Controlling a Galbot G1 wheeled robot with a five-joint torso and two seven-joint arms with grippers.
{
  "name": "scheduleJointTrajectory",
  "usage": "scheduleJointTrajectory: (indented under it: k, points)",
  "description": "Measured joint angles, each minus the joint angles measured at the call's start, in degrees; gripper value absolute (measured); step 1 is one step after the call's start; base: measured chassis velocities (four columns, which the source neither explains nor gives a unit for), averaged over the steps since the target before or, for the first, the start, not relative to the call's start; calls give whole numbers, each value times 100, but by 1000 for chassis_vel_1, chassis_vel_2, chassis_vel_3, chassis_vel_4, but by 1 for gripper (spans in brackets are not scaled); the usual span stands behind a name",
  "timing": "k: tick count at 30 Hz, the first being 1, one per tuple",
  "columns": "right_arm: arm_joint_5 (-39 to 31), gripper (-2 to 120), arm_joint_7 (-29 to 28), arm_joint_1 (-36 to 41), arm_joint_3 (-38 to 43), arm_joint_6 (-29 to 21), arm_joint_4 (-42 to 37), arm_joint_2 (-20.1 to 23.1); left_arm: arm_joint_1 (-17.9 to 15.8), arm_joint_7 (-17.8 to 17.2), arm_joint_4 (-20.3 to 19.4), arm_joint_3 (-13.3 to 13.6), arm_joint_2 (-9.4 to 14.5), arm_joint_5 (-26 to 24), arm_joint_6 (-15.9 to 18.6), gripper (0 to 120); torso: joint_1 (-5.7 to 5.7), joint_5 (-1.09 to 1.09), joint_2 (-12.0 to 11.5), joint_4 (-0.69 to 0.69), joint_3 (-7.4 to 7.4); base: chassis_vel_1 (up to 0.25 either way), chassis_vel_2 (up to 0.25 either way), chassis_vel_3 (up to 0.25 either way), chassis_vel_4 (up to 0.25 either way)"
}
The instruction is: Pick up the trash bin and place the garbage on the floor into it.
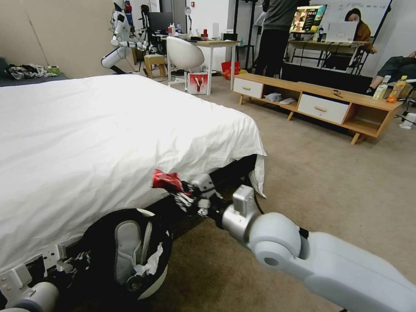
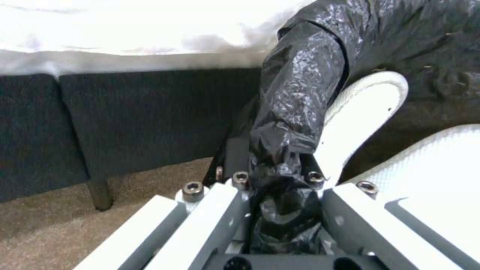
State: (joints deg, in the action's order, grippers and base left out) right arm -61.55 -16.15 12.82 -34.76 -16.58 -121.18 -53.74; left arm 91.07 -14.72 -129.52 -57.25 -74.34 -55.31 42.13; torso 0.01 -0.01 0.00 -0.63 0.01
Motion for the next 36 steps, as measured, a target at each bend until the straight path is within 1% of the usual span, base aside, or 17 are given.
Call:
scheduleJointTrajectory:
  k: [1, 2, 4, 5, 8, 9, 10, 11, 12, 13, 15, 16, 18, 22, 29, 36]
  points:
    - [-122, 23, -40, -157, -134, 0, 49, -141, 0, -1, -2, 4, 7, 0, 0, 1, 0, 0, 0, 1, 0, 0, 0, 0, 0]
    - [-122, 23, -40, -157, -134, 0, 49, -141, 0, -1, -2, 4, 7, 0, 0, 1, 0, 0, 0, 1, 0, 0, 0, 0, 0]
    - [-423, 23, -166, -407, -359, -122, 134, -418, -3, -2, -3, 7, 13, -1, 8, 1, 0, 0, 0, 1, 0, 0, 0, 0, 0]
    - [-423, 23, -166, -407, -359, -122, 134, -418, -3, -2, -3, 7, 13, -1, 8, 1, 0, 0, 0, 1, 0, 0, 0, 0, 0]
    - [-738, 23, -396, -628, -658, -450, 282, -776, -9, -2, -3, 9, 32, -1, 9, 1, 0, -1, 0, 1, 0, 0, 0, 0, 0]
    - [-738, 23, -396, -628, -658, -450, 282, -776, -9, -2, -3, 9, 32, -1, 9, 1, 0, -1, 0, 1, 0, 0, 0, 0, 0]
    - [-819, 23, -477, -668, -766, -535, 338, -905, -13, -2, -3, 9, 36, -2, 9, 1, 0, 0, 0, 1, 0, 0, 0, 0, 0]
    - [-819, 23, -477, -668, -766, -535, 338, -905, -13, -2, -3, 9, 36, -2, 9, 1, 0, 0, 0, 1, 0, 0, 0, 0, 0]
    - [-871, 23, -536, -692, -872, -633, 393, -1038, -17, -1, -2, 7, 39, -6, 9, 1, 0, 0, 0, 0, 0, 0, 0, 0, 0]
    - [-871, 23, -536, -692, -872, -633, 393, -1038, -17, -1, -2, 7, 39, -6, 9, 1, 0, 0, 0, 0, 0, 0, 0, 0, 0]
    - [-897, 23, -633, -703, -1060, -744, 484, -1274, -19, 4, 5, 1, 43, -10, 9, 1, 0, 0, 0, 0, 0, 0, 0, 0, 0]
    - [-897, 23, -633, -703, -1060, -744, 484, -1274, -19, 4, 5, 1, 43, -10, 9, 1, 0, 0, 0, 0, 0, 0, 0, 0, 0]
    - [-896, 23, -704, -711, -1177, -814, 536, -1415, -19, 9, 16, -9, 45, -16, 9, 1, 0, 0, 0, 1, 0, 0, 0, 0, 0]
    - [-889, 23, -819, -670, -1255, -927, 560, -1487, -19, 17, 24, -11, 43, -18, 9, 1, 0, 1, 0, 1, 0, 0, 0, 0, 0]
    - [-770, 23, -877, -510, -1304, -1004, 630, -1485, -21, 26, 32, -10, 24, -16, 9, 1, 0, 0, 0, 0, 0, 0, 0, 0, 0]
    - [-459, 23, -871, -161, -1436, -1018, 940, -1518, -9, 44, 43, -3, -6, -1, 9, 1, 0, 1, 0, 0, 0, 0, 0, 0, 0]
